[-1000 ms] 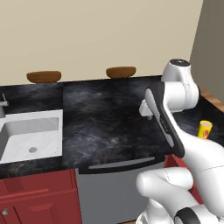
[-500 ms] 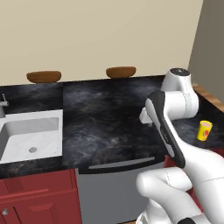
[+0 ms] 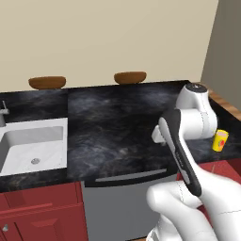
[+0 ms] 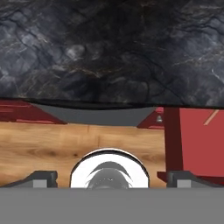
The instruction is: Pick up the straw from the right drawer and put it inside the smoothie cup.
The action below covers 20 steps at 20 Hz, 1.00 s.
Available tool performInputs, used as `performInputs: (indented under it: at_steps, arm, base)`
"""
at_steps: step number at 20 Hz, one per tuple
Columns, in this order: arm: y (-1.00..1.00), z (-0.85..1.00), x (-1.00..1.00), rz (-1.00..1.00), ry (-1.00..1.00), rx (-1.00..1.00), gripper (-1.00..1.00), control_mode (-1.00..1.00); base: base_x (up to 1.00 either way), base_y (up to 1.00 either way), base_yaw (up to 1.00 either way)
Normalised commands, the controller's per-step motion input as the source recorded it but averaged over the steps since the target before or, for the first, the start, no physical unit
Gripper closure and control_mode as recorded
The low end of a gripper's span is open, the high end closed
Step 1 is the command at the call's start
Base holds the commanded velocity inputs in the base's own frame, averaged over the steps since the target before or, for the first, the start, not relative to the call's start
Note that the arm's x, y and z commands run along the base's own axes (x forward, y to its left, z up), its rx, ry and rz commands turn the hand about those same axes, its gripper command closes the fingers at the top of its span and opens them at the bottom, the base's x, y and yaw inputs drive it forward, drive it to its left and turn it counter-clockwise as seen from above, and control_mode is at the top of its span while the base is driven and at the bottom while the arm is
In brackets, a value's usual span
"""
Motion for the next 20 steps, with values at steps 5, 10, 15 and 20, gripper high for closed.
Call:
performInputs:
  at_steps: [5,10,15,20]
  arm:
    - [0.00,-0.09,-0.09,0.00,0.00,0.00,-1.00,1.00]
    - [0.00,0.00,0.00,0.00,0.00,0.00,-1.00,1.00]
    - [0.00,0.00,0.00,0.00,0.00,0.00,-1.00,1.00]
    - [0.00,0.00,0.00,0.00,0.00,0.00,-1.00,1.00]
  base:
    - [-0.16,0.00,0.00]
    - [-0.53,0.00,0.00]
    - [-0.79,-0.05,0.00]
    - [-0.39,-0.28,0.00]
